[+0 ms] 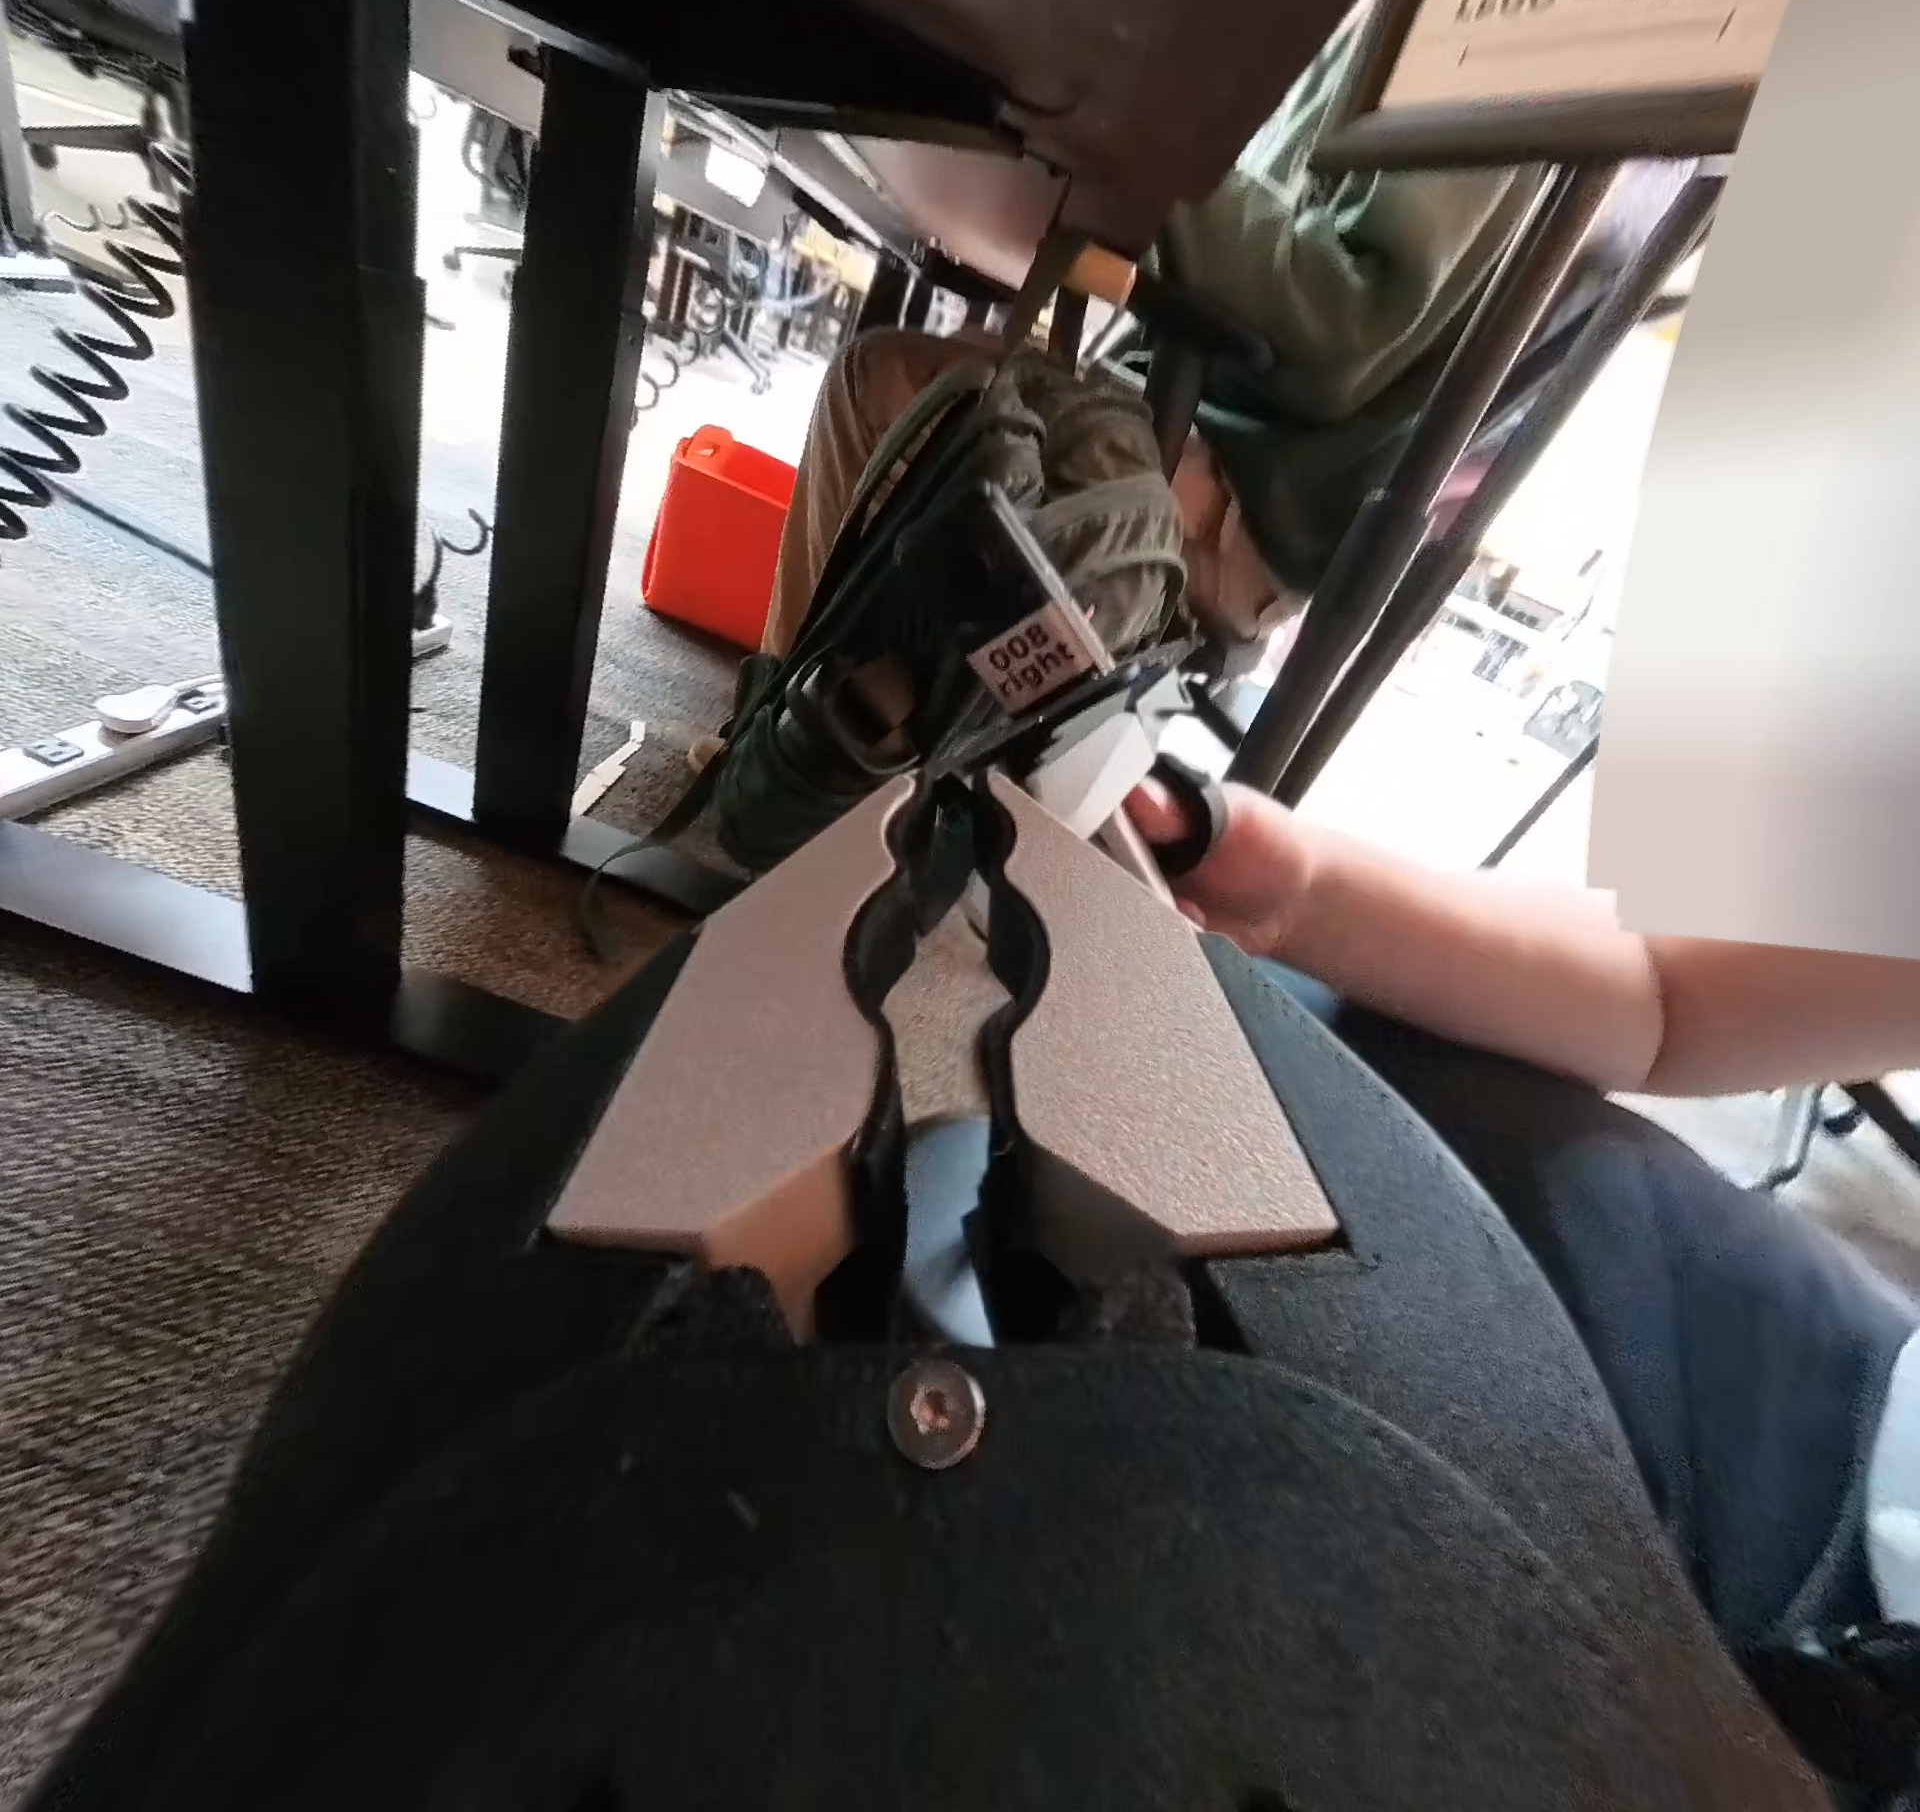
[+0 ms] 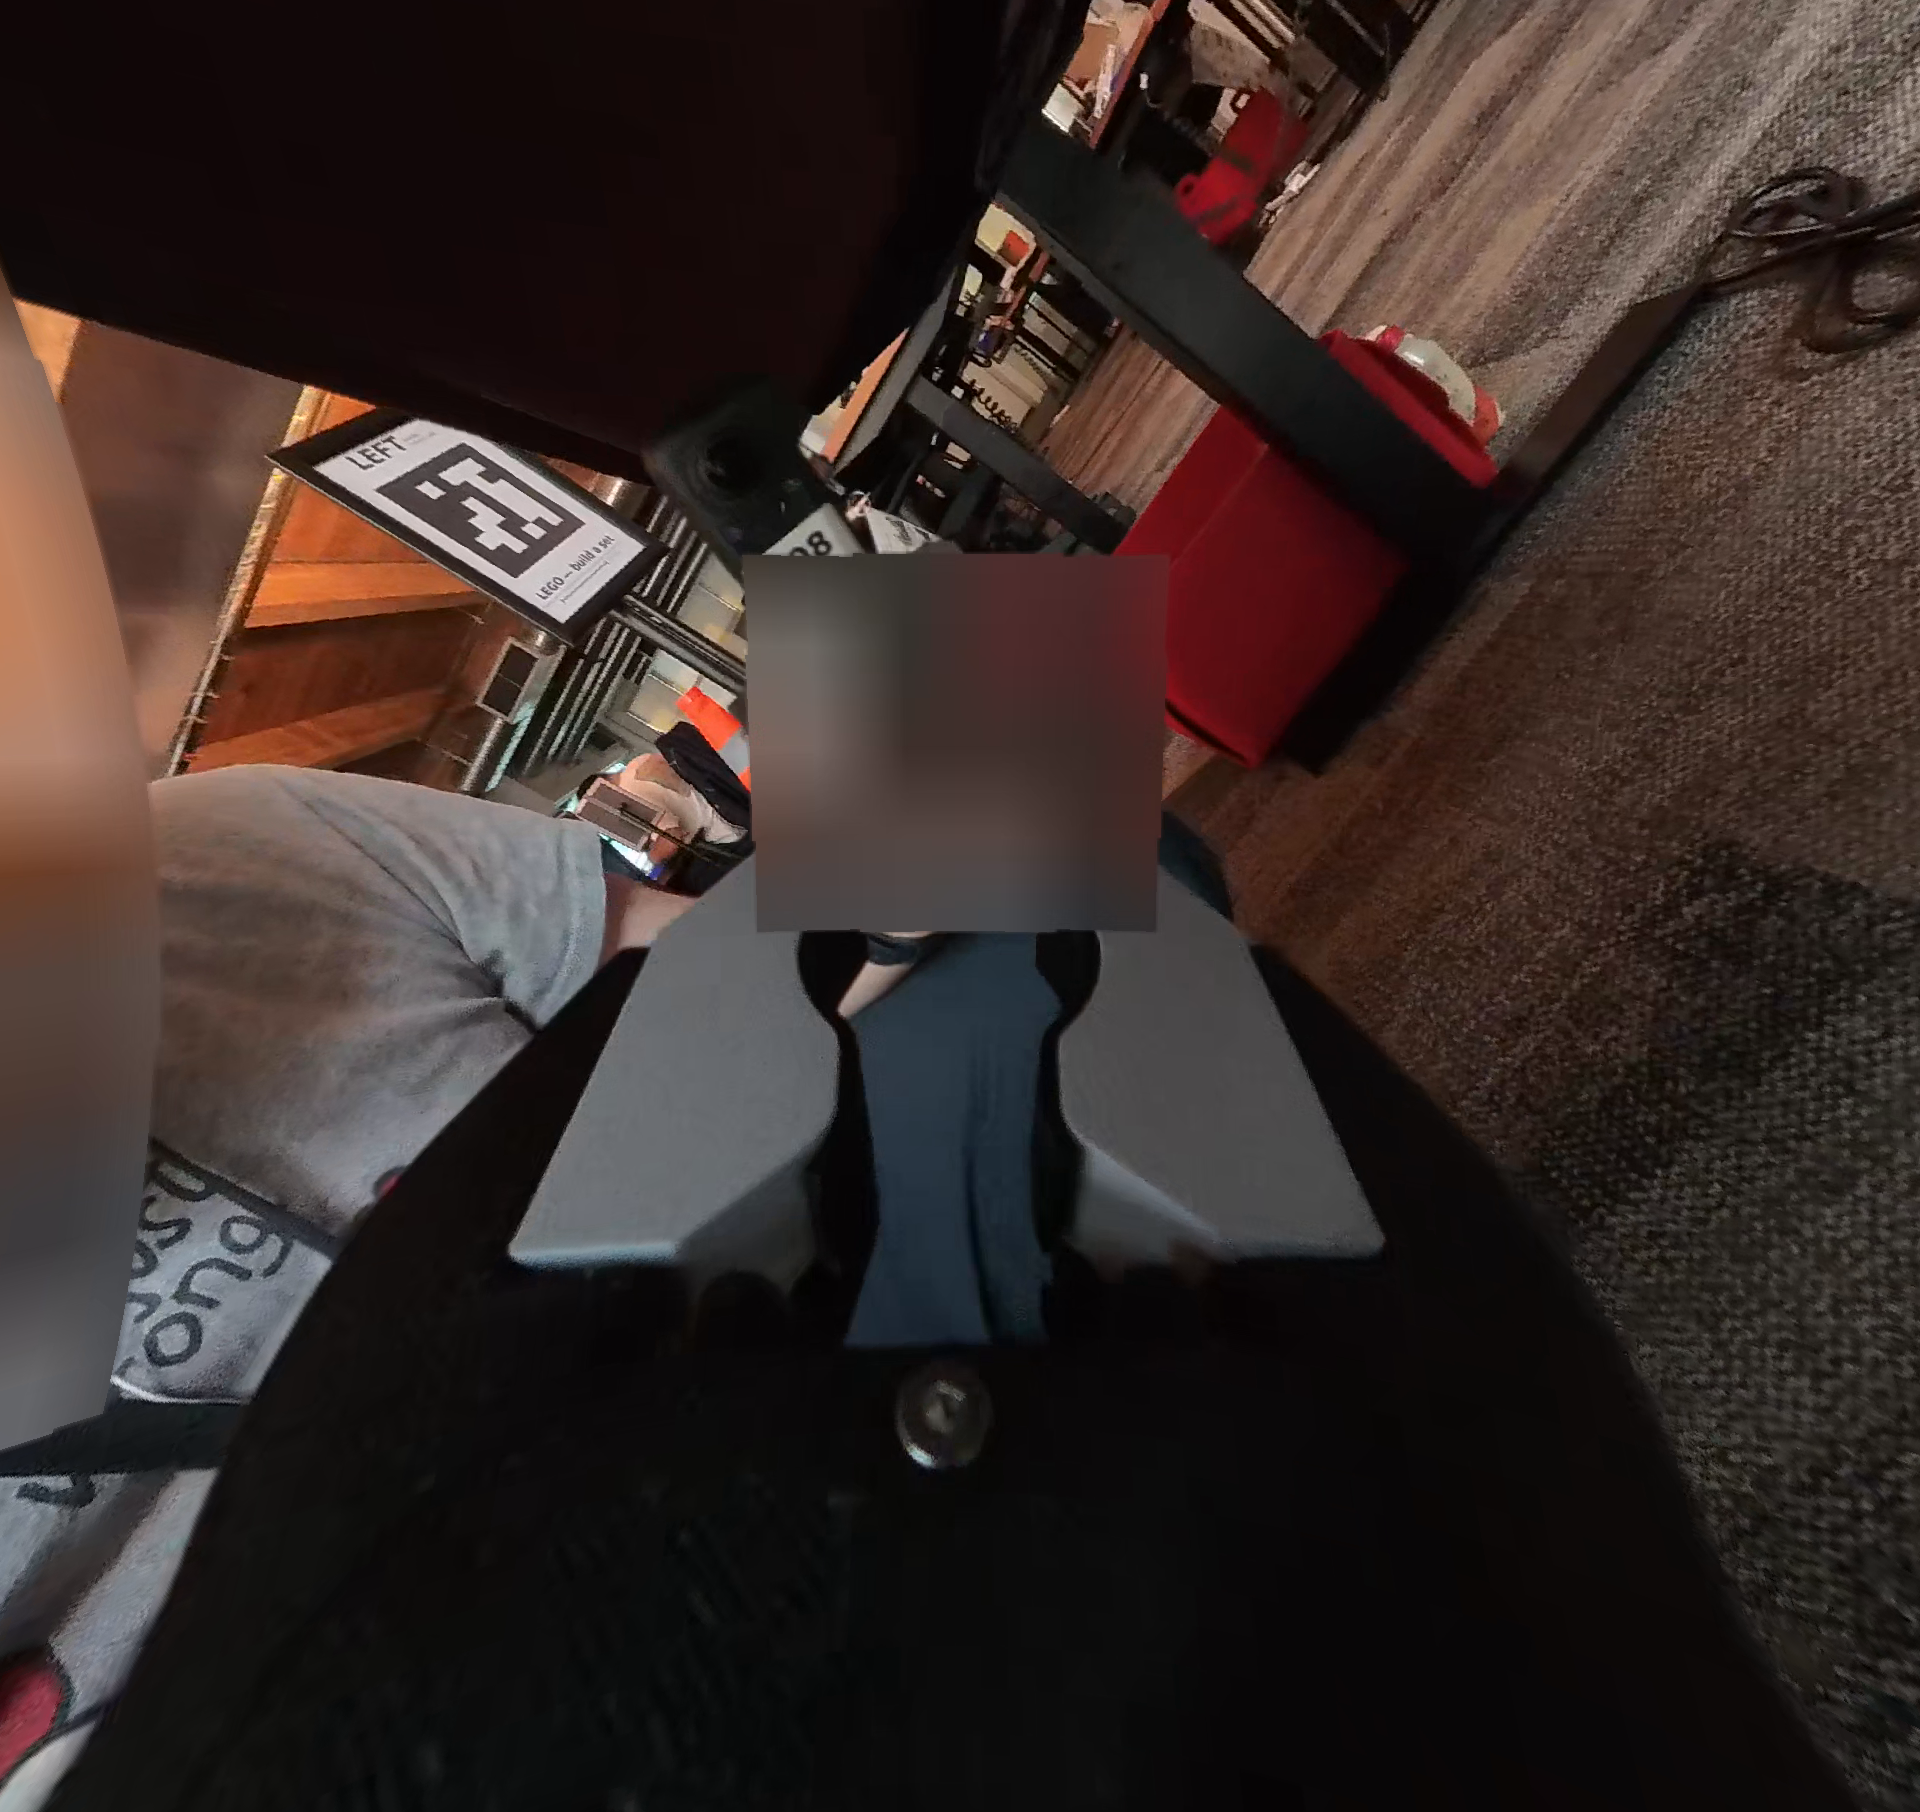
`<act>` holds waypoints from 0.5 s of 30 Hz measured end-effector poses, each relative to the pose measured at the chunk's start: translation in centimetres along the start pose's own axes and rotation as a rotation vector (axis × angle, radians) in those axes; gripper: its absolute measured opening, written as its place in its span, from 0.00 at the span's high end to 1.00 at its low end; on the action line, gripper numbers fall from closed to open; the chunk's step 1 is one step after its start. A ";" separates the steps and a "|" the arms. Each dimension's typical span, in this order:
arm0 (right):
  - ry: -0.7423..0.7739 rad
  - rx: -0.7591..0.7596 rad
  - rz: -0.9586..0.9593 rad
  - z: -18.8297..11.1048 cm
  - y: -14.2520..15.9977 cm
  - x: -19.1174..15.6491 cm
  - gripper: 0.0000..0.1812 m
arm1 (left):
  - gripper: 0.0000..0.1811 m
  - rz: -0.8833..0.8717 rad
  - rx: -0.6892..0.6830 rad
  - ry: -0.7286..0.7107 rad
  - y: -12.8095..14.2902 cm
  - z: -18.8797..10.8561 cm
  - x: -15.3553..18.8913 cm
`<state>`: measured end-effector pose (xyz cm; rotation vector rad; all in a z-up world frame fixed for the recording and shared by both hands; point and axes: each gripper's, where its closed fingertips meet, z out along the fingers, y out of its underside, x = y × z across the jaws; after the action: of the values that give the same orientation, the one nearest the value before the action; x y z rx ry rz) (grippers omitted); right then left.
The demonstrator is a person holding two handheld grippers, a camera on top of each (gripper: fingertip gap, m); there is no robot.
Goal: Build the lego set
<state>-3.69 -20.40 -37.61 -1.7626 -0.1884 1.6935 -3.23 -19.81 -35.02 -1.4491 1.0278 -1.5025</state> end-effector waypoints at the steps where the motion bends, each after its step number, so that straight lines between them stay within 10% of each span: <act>1: 0.015 -0.007 0.000 0.0 0.0 0.3 0.86 | 0.98 0.022 -0.019 -0.001 0.3 0.1 0.0; 15: 0.058 -0.143 0.008 -0.4 1.8 2.3 0.88 | 0.97 0.004 -0.105 0.070 2.0 0.7 -0.2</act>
<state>-3.63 -20.66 -40.52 -1.9163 -0.2838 1.6680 -2.54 -20.39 -36.93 -1.4744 1.1668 -1.5250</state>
